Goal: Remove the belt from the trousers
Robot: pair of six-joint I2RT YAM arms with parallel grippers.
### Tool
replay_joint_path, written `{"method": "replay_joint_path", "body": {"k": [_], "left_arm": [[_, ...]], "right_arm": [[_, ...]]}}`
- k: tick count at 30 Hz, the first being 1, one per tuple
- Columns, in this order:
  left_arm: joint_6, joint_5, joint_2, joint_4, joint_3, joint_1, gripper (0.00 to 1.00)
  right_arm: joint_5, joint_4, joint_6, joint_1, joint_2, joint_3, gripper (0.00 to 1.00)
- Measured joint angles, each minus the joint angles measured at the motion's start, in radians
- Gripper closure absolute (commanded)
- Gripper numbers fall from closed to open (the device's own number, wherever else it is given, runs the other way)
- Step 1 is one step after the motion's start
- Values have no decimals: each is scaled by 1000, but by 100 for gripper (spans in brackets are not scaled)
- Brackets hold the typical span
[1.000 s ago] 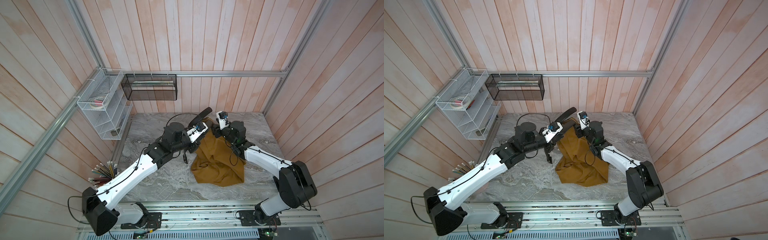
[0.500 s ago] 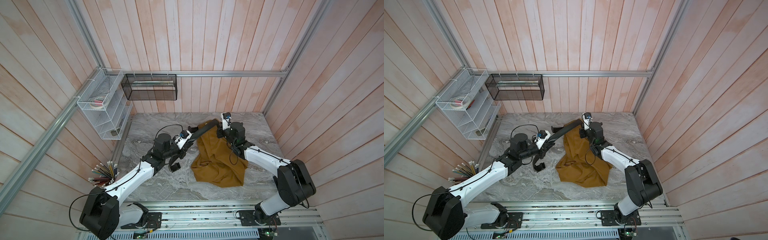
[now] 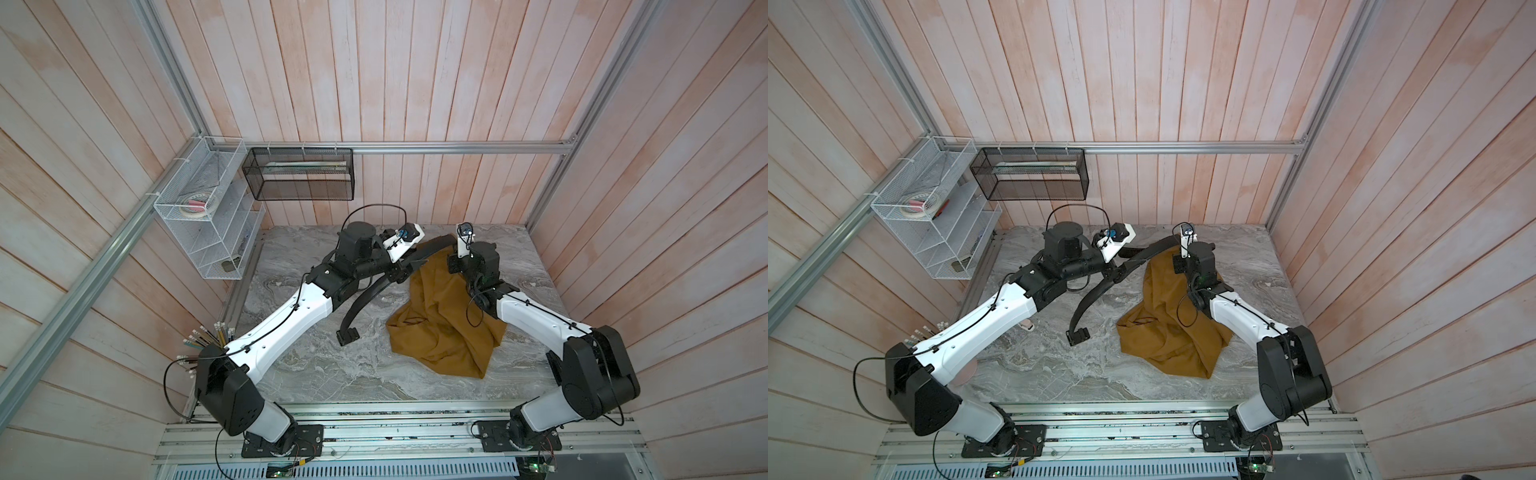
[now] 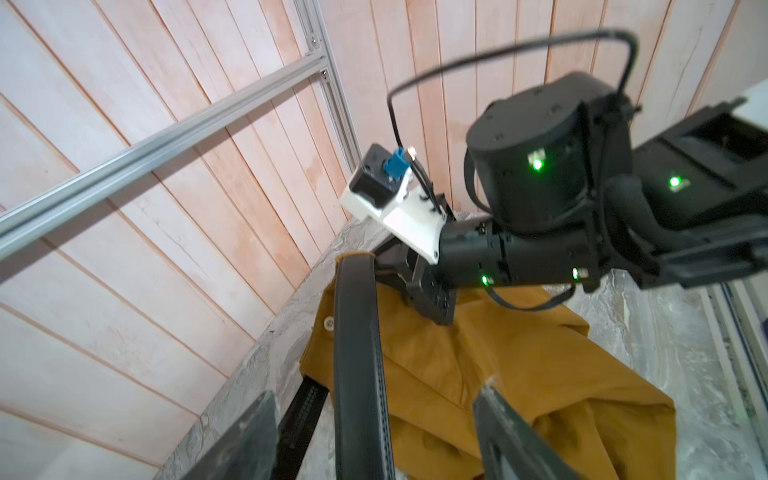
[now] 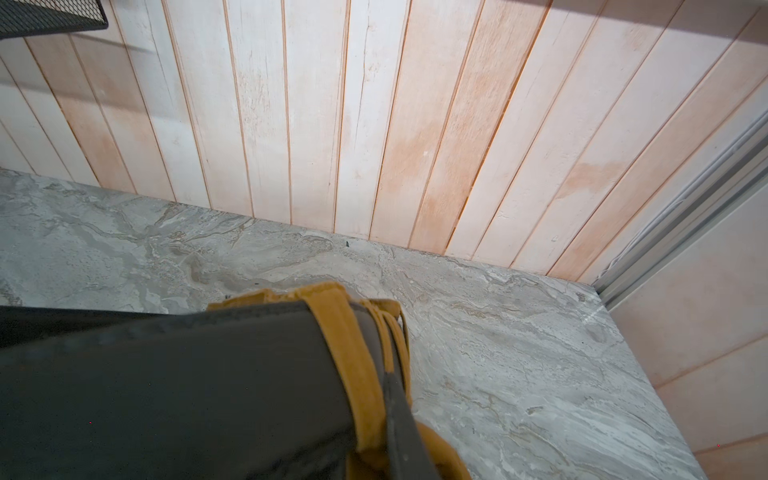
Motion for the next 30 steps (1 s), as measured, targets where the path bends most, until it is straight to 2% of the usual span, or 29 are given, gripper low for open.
{"method": "replay_joint_path", "body": {"k": [8, 10, 12, 14, 16, 23, 26, 30], "left_arm": [[0, -19, 290, -186, 311, -33, 24], [-5, -23, 360, -235, 384, -38, 31], [-16, -26, 411, -279, 438, -42, 49], [-19, -31, 443, -321, 478, -45, 77], [-24, -40, 452, -341, 497, -42, 100], [-19, -76, 408, -393, 480, -49, 100], [-29, -81, 333, -388, 414, -30, 100], [-71, -50, 201, -332, 279, 18, 100]], "right_arm": [[-3, -7, -19, 0, -51, -13, 94], [-3, -6, -20, 0, -57, -22, 94], [-5, -6, -20, 0, -58, -27, 94], [-6, -5, -19, 0, -58, -34, 93], [-16, -4, -19, 0, -62, -42, 87], [-40, 24, -17, 11, -63, -42, 60], [-71, 56, -14, 24, -63, -42, 55], [-135, 116, -14, 48, -62, -41, 54]]}}
